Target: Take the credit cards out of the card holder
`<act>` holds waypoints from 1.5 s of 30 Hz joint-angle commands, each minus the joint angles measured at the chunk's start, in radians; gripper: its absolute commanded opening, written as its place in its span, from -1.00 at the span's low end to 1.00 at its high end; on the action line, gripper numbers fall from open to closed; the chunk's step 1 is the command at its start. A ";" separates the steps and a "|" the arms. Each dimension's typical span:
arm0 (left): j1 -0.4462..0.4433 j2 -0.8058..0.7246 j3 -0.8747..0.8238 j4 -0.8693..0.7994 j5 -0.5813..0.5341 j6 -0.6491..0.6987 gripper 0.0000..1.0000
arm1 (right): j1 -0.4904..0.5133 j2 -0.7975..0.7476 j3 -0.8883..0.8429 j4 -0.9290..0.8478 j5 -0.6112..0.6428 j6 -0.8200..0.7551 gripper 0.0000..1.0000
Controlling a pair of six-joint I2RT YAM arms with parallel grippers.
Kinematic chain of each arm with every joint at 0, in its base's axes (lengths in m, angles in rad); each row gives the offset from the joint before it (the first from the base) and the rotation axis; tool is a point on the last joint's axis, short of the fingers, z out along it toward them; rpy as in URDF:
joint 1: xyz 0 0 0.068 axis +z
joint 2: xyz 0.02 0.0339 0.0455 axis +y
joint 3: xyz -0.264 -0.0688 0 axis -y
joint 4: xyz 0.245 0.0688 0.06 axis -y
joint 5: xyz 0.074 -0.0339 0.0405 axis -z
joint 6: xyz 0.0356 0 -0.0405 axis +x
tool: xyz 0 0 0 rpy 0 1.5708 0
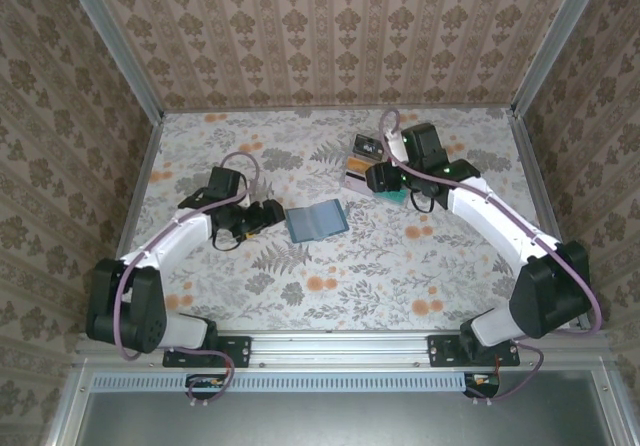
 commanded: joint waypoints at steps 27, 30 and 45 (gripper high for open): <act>-0.014 0.471 0.217 0.195 0.324 0.119 -0.99 | -0.001 -0.202 -0.227 0.026 -0.025 0.244 0.21; -0.032 0.485 0.254 0.095 0.326 0.207 -1.00 | -0.002 -0.214 -0.240 0.030 -0.021 0.252 0.21; -0.089 0.318 0.296 -0.115 0.107 0.299 0.31 | -0.015 -0.429 -0.309 0.077 0.353 0.225 0.64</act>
